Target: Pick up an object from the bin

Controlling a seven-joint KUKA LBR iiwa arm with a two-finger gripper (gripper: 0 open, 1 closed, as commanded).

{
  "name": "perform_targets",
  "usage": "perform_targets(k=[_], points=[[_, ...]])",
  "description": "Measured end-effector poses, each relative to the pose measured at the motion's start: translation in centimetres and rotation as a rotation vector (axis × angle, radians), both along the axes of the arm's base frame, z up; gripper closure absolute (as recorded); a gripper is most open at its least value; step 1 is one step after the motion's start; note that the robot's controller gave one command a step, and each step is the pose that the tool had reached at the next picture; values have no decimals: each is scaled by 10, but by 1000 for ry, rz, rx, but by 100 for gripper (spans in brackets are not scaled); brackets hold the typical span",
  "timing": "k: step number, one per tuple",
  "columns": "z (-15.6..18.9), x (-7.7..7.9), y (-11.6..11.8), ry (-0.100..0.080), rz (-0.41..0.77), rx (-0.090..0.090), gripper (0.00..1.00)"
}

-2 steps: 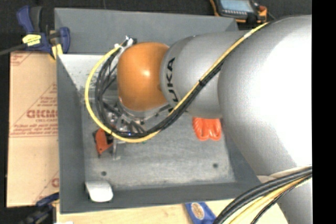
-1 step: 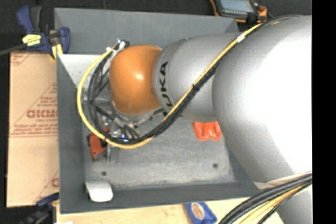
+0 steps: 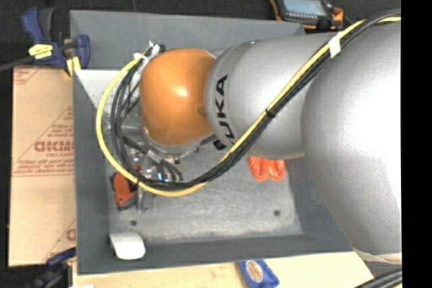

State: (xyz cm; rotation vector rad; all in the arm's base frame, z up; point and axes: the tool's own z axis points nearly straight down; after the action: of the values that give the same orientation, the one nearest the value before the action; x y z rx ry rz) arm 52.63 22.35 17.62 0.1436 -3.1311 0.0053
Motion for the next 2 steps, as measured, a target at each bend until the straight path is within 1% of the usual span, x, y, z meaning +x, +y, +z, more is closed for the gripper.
perform_targets(k=[1, 2], points=[[5, 37, -6, -22, 25, 8, 100], [-24, 39, -7, -1, 29, 0, 100]])
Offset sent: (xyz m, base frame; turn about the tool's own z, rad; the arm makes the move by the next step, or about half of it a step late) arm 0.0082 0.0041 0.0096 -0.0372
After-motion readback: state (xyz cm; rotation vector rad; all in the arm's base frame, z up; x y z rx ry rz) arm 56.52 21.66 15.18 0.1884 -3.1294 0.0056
